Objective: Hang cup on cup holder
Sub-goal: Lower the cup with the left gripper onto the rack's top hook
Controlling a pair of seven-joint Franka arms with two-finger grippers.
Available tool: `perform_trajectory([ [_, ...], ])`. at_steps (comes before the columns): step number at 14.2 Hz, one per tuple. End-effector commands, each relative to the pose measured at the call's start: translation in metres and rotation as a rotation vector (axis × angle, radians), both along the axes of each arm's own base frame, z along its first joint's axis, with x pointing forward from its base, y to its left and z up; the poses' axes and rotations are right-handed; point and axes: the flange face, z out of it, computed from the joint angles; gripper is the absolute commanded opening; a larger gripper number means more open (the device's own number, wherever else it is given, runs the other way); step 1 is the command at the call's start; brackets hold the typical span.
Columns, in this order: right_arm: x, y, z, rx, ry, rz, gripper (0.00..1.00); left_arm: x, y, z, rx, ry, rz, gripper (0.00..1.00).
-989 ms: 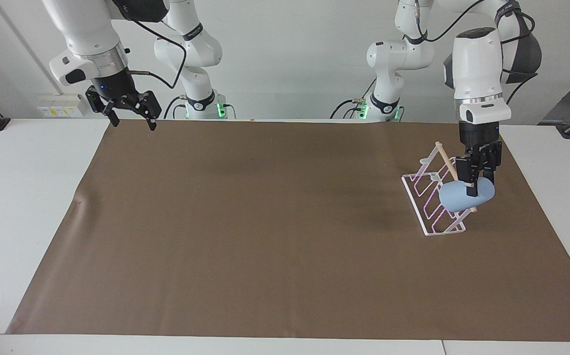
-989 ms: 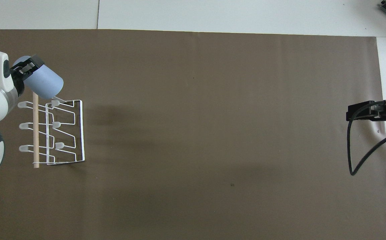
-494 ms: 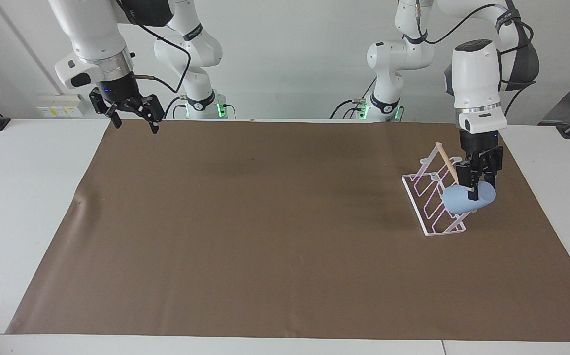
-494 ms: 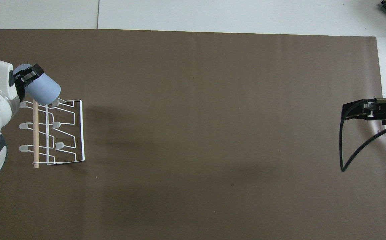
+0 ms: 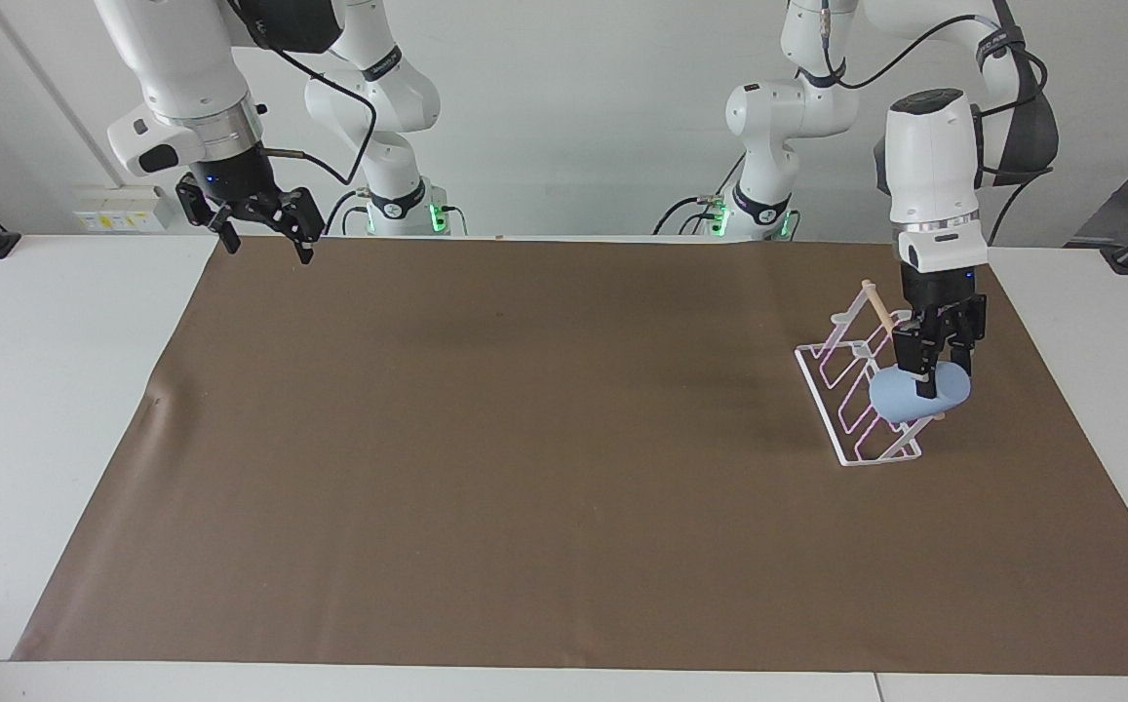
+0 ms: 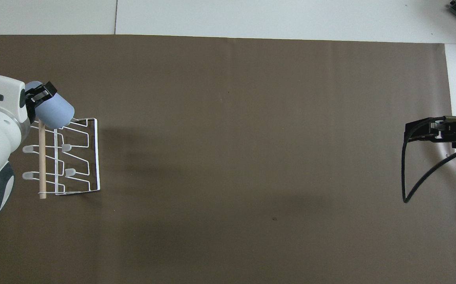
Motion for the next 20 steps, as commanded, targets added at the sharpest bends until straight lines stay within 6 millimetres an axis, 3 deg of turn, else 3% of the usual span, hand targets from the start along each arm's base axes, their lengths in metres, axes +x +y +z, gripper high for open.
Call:
perform_trajectory([
  [1, -0.005, -0.003, 0.002, 0.008, -0.004, -0.020, 1.00, -0.006, 0.002, -0.004, 0.044, -0.009, -0.033, 0.00],
  [10, -0.004, 0.000, 0.002, 0.008, -0.009, -0.014, 1.00, -0.009, 0.003, -0.025, 0.153, 0.031, -0.087, 0.00],
  [16, -0.004, 0.000, 0.002, 0.008, -0.009, -0.012, 1.00, -0.011, -0.006, -0.025, 0.147, 0.031, -0.092, 0.00],
  [17, -0.004, 0.000, 0.002, 0.008, -0.009, -0.012, 1.00, -0.010, -0.007, -0.025, 0.147, 0.028, -0.094, 0.09],
  [19, -0.004, 0.000, 0.002, 0.008, -0.009, -0.012, 1.00, -0.008, -0.007, -0.018, 0.148, 0.016, -0.097, 0.60],
  [20, -0.004, 0.000, 0.002, 0.008, -0.009, -0.016, 1.00, -0.007, -0.007, -0.016, 0.149, 0.012, -0.095, 0.78],
])
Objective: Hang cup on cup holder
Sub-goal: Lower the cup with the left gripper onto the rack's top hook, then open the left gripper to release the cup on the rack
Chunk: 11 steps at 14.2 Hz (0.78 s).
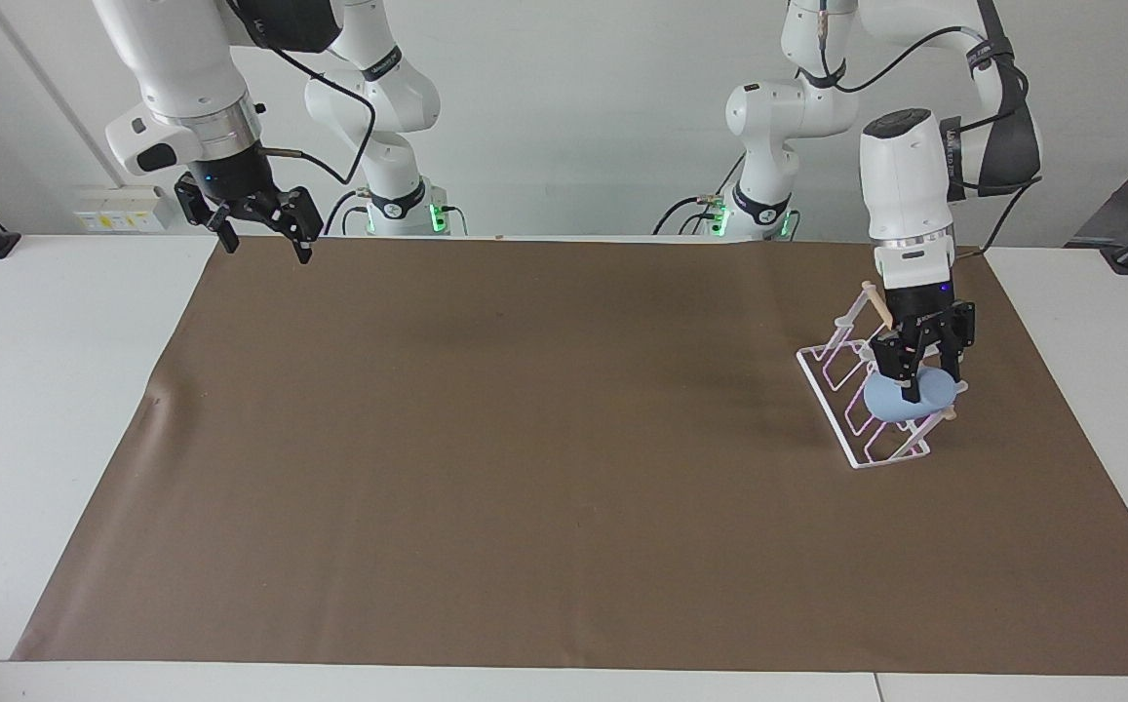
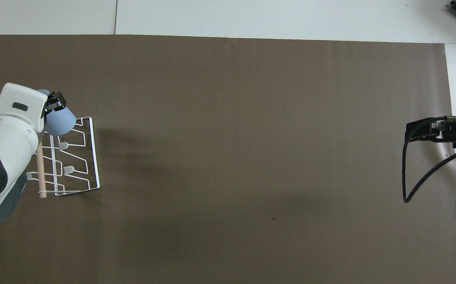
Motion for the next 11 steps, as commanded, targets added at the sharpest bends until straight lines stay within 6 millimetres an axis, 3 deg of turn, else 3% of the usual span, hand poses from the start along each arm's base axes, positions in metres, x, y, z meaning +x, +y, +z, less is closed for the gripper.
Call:
perform_trajectory([
  [1, -0.004, 0.001, 0.001, 0.008, -0.008, -0.012, 1.00, -0.001, -0.001, 0.010, 0.014, -0.026, -0.016, 0.95],
  [2, -0.004, 0.001, 0.001, 0.008, -0.008, -0.012, 1.00, -0.001, -0.001, 0.010, 0.015, -0.024, -0.016, 1.00],
  [11, -0.004, 0.000, 0.001, 0.008, -0.008, -0.013, 1.00, -0.004, 0.000, 0.024, -0.036, -0.039, 0.016, 1.00],
])
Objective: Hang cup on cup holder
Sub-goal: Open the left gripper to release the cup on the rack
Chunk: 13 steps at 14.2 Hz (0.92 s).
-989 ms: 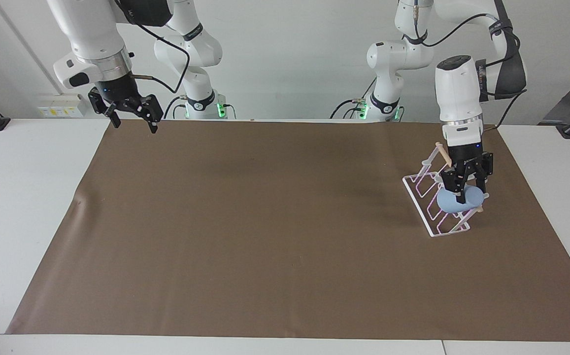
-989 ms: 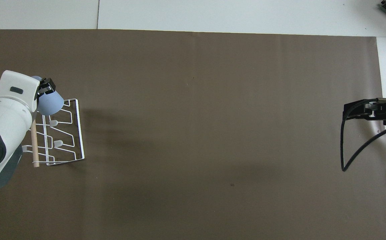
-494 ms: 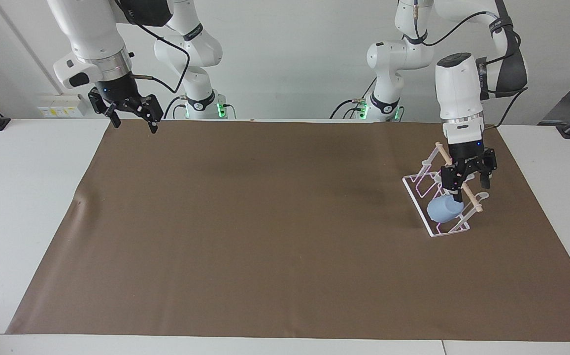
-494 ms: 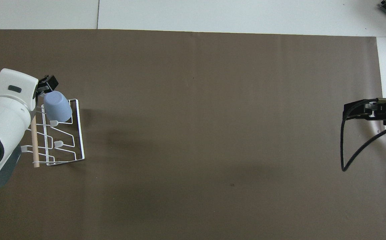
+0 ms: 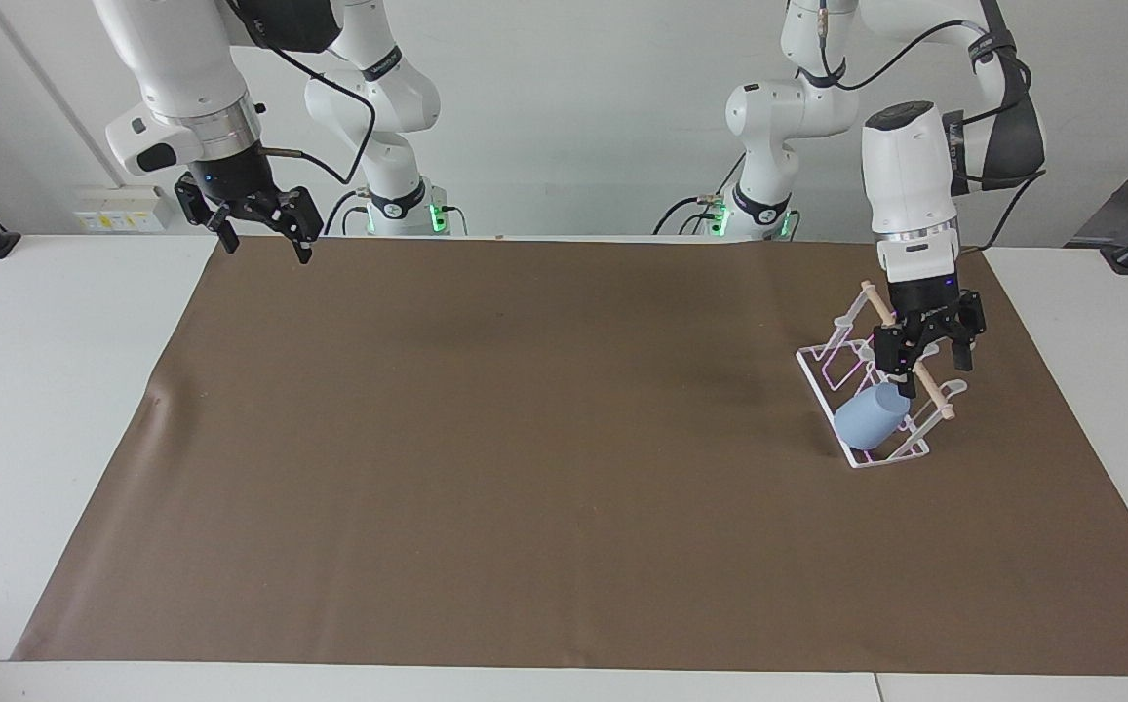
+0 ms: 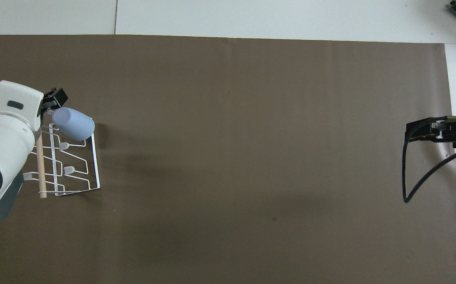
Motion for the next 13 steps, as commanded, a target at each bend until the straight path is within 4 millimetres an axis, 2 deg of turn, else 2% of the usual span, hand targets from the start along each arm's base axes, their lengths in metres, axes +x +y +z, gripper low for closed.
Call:
perform_trajectory([
  [1, -0.004, 0.000, 0.001, 0.008, -0.008, -0.013, 1.00, -0.003, 0.000, 0.014, -0.074, -0.013, 0.037, 1.00],
  [3, -0.005, 0.000, 0.001, 0.008, -0.008, -0.013, 1.00, -0.001, -0.002, 0.027, -0.170, 0.004, 0.101, 1.00],
  [5, -0.005, 0.000, 0.001, 0.008, -0.008, -0.013, 1.00, 0.001, -0.011, 0.038, -0.165, 0.093, 0.138, 1.00],
  [7, -0.005, 0.000, 0.001, 0.008, -0.008, -0.013, 1.00, 0.000, -0.011, 0.050, -0.099, 0.241, 0.031, 1.00],
  [9, -0.005, 0.000, 0.001, 0.008, -0.008, -0.013, 1.00, 0.000, 0.003, 0.079, -0.140, 0.382, -0.105, 1.00],
  [10, -0.005, 0.000, 0.001, 0.008, -0.006, -0.013, 1.00, 0.001, 0.008, 0.086, -0.151, 0.434, -0.152, 1.00],
  [13, -0.005, 0.000, 0.000, 0.007, -0.003, -0.013, 1.00, -0.002, 0.010, 0.085, -0.143, 0.502, -0.166, 1.00],
])
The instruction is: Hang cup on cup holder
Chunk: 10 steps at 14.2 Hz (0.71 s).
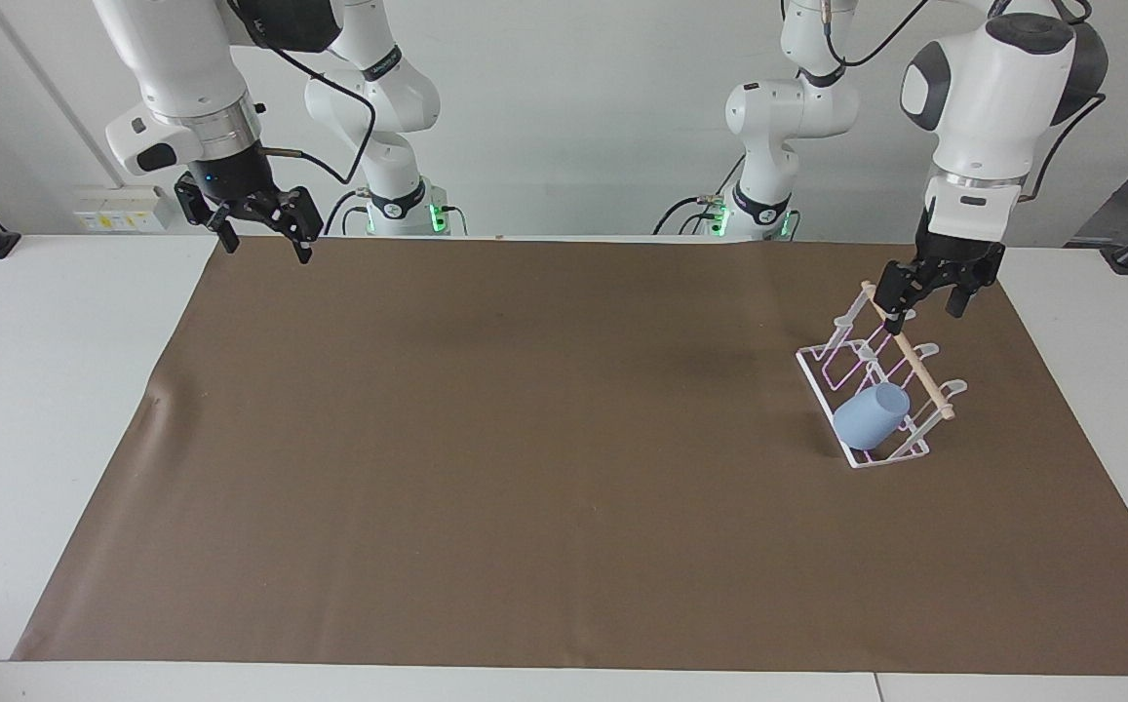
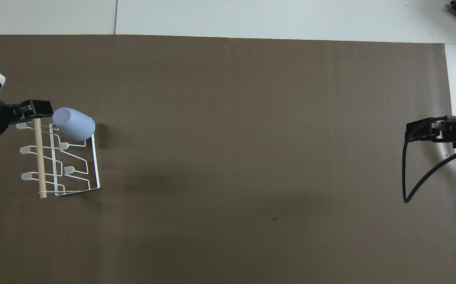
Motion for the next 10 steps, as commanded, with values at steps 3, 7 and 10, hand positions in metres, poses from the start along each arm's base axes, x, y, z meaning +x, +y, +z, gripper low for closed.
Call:
perform_trajectory([
  [3, -0.005, 0.000, 0.000, 0.008, -0.004, -0.013, 1.00, -0.003, -0.009, 0.006, 0.000, 0.120, -0.044, 1.00],
  [7, -0.005, -0.002, 0.000, 0.007, -0.003, -0.015, 1.00, -0.013, -0.026, 0.030, 0.023, 0.191, -0.125, 1.00],
  [10, -0.005, -0.002, 0.000, 0.007, -0.003, -0.016, 1.00, -0.019, -0.041, 0.044, 0.028, 0.227, -0.172, 1.00],
])
